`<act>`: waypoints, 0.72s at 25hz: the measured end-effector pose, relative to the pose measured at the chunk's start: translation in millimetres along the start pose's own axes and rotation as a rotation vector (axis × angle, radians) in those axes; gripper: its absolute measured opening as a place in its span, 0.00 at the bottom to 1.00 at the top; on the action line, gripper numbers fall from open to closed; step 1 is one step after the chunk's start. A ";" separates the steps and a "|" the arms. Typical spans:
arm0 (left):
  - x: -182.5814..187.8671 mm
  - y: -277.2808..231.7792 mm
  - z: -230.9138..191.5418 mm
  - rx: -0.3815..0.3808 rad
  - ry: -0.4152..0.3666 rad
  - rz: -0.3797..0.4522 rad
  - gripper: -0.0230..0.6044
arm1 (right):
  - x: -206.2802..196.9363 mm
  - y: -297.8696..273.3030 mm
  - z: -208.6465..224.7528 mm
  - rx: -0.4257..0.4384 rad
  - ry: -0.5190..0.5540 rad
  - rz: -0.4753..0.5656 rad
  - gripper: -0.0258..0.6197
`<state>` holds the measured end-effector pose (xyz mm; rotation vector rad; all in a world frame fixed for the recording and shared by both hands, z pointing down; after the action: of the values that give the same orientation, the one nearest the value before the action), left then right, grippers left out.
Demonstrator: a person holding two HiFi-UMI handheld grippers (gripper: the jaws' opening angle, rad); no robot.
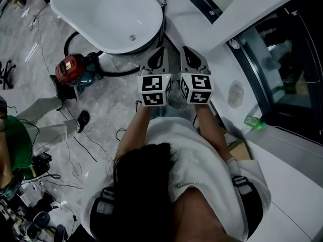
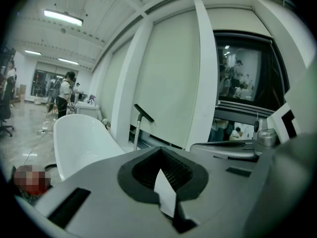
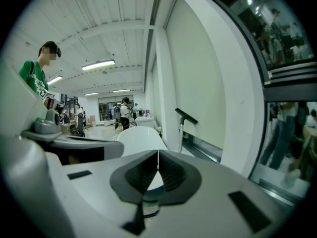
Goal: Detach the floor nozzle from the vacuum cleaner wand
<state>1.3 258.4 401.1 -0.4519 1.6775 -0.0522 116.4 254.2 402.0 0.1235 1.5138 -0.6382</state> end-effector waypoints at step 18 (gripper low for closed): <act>15.5 -65.9 -10.8 -0.049 -0.029 0.000 0.04 | 15.3 -54.6 33.3 -0.038 0.005 0.011 0.06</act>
<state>6.8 190.3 407.4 -0.4873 1.6536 -0.0040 119.7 188.8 407.2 0.1048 1.5283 -0.6005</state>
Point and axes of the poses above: the fingertips, and each gripper's own axes: y backward along the fingers, z to its right, x out of its top, the point moved 6 cm from there along y, backward along the fingers, and after that the axes turned 6 degrees about x, right-handed, at the moved point
